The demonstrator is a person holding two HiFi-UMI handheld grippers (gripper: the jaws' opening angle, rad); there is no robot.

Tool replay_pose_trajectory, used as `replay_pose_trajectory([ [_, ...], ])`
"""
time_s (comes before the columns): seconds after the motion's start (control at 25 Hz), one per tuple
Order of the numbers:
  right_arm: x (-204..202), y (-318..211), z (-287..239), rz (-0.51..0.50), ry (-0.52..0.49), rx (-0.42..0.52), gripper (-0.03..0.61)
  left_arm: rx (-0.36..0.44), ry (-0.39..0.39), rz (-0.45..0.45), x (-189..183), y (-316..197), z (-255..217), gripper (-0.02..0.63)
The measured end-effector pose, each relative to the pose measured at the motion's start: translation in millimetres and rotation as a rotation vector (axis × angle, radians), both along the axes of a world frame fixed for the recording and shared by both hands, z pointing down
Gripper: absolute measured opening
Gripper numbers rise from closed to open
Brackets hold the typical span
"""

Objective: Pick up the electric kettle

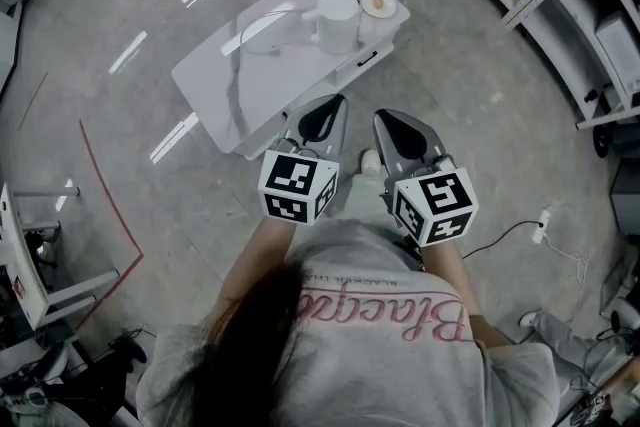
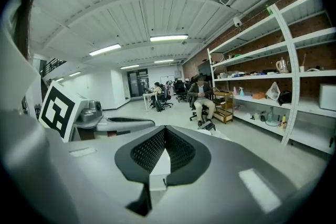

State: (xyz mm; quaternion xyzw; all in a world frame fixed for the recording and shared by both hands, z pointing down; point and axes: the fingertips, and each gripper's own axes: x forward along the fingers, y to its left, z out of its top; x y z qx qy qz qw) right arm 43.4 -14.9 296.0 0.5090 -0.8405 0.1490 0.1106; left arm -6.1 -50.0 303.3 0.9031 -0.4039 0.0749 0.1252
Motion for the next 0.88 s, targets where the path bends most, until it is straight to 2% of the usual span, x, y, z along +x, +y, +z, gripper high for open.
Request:
replay_pose_trajectory([
  [0.28, 38, -84, -5, -0.050, -0.040, 0.005, 0.021, -0.018, -0.025, -0.054, 33, -78, 9, 0.000],
  [0.52, 69, -153, 0, -0.117, -0.039, -0.009, 0.021, -0.013, -0.026, -0.158, 51, -140, 9, 0.000],
  [0.88, 91, -223, 4, -0.246, -0.029, -0.023, 0.021, -0.013, -0.013, -0.315, 60, -190, 16, 0.000],
])
